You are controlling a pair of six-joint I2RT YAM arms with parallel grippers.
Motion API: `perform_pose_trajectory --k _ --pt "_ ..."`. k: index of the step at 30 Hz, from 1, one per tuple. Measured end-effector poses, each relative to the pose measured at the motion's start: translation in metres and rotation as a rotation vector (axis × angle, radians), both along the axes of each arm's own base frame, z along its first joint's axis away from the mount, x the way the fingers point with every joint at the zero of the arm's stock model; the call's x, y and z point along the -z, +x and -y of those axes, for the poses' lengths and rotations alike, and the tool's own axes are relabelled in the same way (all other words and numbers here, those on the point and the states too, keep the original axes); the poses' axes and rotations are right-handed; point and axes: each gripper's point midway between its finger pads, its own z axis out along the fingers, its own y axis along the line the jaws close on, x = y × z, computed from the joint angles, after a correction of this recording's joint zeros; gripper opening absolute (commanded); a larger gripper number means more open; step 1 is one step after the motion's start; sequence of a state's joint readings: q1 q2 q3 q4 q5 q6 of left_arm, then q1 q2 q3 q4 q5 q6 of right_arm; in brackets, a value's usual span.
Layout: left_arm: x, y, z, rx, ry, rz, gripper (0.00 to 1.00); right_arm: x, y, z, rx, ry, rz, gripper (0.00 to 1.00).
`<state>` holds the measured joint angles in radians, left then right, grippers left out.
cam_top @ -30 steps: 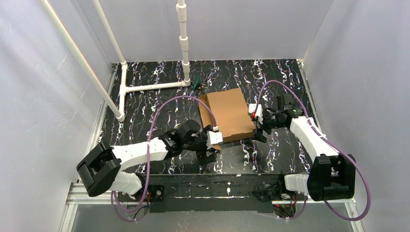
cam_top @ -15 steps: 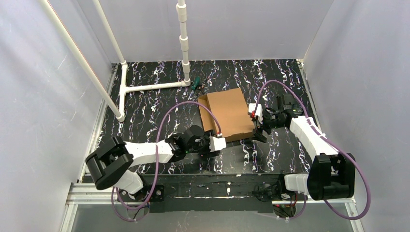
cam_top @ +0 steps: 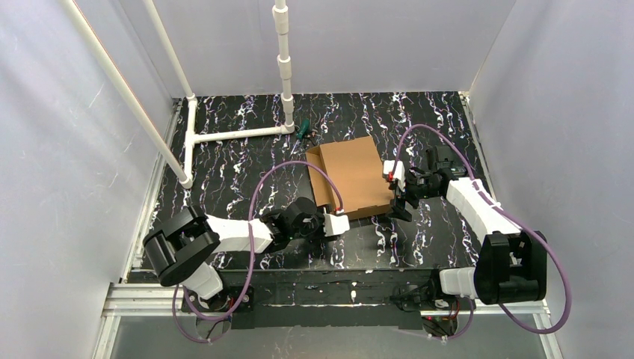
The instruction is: Fold the paper box
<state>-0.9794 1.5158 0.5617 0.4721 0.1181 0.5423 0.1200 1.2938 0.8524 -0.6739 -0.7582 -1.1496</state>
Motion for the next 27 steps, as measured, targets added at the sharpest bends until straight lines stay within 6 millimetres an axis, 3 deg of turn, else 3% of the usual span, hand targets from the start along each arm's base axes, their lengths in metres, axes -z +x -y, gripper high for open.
perform_pose_trajectory --k 11,16,27 --pt "0.001 0.005 0.001 0.001 0.007 0.027 0.41 0.005 -0.002 0.0 0.001 -0.003 -0.026 0.98" --pt "0.004 0.005 0.004 0.007 0.006 0.018 0.32 0.006 -0.002 0.0 0.001 -0.004 -0.034 0.98" --pt "0.007 0.004 0.009 0.009 -0.003 -0.006 0.27 0.007 -0.003 0.0 0.001 -0.004 -0.038 0.98"
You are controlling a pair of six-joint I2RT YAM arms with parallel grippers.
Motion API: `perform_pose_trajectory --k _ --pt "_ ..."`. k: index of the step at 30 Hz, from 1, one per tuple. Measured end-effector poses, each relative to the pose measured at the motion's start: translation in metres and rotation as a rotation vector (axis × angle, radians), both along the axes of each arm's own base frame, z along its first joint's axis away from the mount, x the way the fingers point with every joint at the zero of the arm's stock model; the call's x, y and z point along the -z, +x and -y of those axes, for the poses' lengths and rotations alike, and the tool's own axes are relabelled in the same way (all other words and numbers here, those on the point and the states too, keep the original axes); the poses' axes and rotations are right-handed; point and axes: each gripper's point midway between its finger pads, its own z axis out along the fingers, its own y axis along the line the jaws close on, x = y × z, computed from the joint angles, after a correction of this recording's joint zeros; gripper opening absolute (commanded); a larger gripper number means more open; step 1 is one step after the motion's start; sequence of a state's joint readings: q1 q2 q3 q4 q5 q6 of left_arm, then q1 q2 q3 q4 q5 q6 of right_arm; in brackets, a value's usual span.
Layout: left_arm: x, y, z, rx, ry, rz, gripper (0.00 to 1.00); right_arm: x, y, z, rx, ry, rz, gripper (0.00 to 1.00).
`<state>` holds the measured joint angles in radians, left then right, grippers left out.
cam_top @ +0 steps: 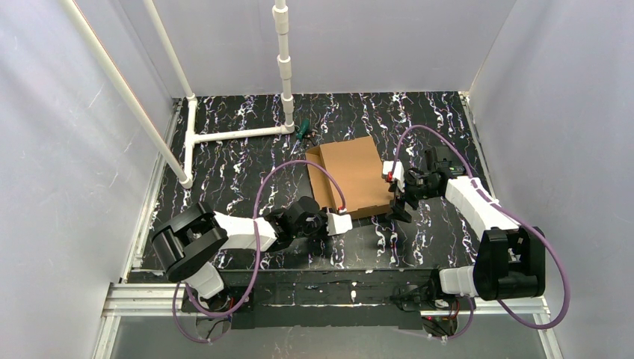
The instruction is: Fold the paper box
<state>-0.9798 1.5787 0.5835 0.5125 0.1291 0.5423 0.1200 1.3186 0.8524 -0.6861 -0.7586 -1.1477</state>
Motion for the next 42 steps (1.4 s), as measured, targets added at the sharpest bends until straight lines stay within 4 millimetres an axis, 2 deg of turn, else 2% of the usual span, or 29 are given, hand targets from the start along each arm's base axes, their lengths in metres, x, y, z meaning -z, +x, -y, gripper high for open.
perform_pose_trajectory --k 21,25,31,37,42 --pt "-0.0021 -0.0032 0.0042 -0.029 -0.042 -0.051 0.24 0.005 -0.0046 0.0006 0.0 -0.004 -0.036 0.98" --pt "-0.0031 -0.0031 0.0052 -0.035 -0.051 -0.056 0.32 0.0055 -0.0048 0.0006 0.0 -0.005 -0.038 0.98" --pt "-0.0044 -0.0035 0.0068 -0.043 -0.066 -0.066 0.34 0.0057 -0.005 0.0006 -0.001 -0.005 -0.039 0.98" --pt "-0.0055 -0.0038 0.008 -0.052 -0.078 -0.077 0.26 0.006 -0.005 0.0006 -0.002 -0.005 -0.04 0.98" --pt "-0.0064 -0.0038 0.0088 -0.058 -0.087 -0.083 0.14 0.0071 -0.0051 0.0006 -0.002 -0.006 -0.045 0.98"
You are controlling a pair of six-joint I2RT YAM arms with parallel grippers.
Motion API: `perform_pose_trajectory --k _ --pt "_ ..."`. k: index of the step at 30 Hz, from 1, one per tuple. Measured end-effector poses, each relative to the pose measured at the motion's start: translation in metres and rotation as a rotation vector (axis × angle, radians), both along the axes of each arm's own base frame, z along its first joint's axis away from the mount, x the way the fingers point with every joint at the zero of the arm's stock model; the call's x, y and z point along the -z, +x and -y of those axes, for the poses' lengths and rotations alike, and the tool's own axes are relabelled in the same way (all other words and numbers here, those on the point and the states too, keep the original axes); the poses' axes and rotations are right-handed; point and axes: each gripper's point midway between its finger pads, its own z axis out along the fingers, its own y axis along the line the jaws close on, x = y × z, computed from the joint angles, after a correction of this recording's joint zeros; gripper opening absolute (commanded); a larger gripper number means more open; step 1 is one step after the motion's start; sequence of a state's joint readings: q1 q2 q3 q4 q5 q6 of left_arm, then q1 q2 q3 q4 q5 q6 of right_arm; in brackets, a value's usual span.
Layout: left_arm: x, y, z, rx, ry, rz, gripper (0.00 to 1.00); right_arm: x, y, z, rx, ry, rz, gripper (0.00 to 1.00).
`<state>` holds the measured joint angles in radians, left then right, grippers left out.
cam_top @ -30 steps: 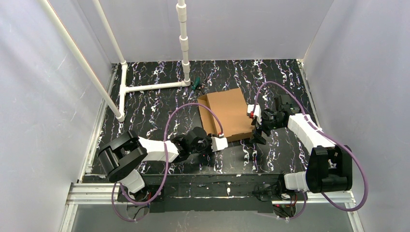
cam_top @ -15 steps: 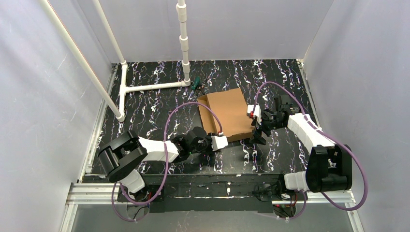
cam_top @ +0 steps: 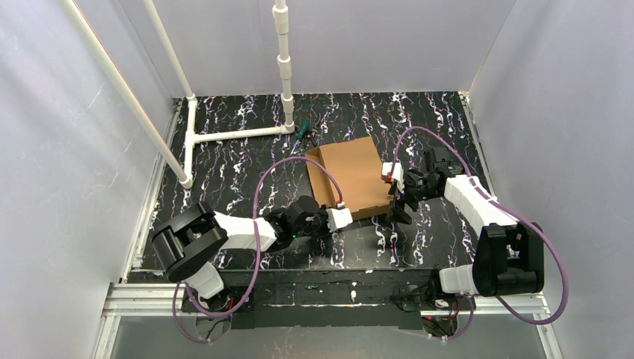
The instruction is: Fold the paper box
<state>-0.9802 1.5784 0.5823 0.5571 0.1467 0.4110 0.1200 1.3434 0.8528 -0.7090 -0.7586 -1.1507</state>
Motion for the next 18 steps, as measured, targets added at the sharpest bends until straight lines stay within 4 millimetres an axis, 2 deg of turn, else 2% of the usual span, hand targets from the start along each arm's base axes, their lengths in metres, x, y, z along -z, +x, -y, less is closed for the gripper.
perform_pose_trajectory --k 7,18 --pt "-0.0011 0.0004 0.0008 -0.009 -0.016 -0.002 0.05 0.0011 -0.0002 0.0 0.0 -0.001 -0.005 0.98" --pt "0.0004 -0.0014 -0.0004 -0.049 -0.048 -0.036 0.0 0.0053 0.0016 0.0024 0.031 -0.015 -0.031 0.98"
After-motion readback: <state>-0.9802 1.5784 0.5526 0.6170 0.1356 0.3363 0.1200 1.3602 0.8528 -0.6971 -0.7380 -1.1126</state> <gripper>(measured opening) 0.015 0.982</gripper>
